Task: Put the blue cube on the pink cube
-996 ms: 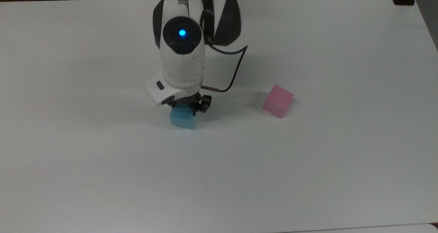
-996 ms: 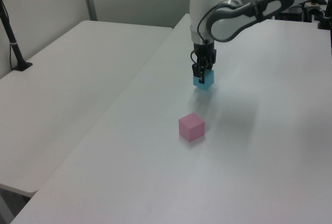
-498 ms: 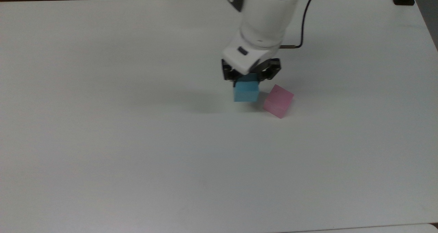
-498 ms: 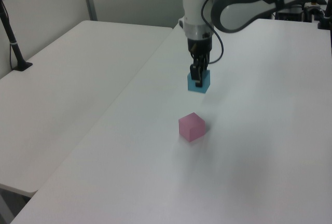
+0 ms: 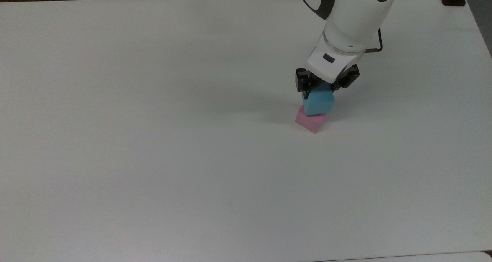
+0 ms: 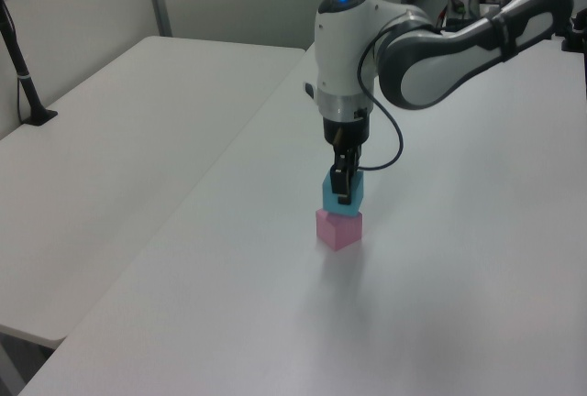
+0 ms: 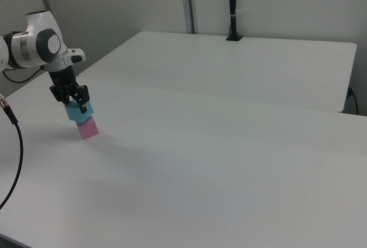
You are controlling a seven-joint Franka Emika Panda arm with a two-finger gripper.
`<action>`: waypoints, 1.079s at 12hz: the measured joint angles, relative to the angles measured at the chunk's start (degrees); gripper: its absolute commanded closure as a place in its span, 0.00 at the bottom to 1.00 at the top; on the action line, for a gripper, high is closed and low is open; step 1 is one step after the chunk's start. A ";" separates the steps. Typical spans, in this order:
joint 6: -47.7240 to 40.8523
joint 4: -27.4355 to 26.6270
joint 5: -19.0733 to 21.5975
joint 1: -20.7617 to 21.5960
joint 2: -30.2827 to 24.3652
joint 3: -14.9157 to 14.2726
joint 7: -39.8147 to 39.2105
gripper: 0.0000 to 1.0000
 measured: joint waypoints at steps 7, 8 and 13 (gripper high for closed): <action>2.65 1.17 -2.66 0.18 -0.08 -0.31 1.24 0.00; 0.67 1.57 -2.73 -0.01 -1.90 -0.70 1.24 0.00; -16.68 1.14 -2.82 -8.10 -14.16 -1.68 -4.48 0.00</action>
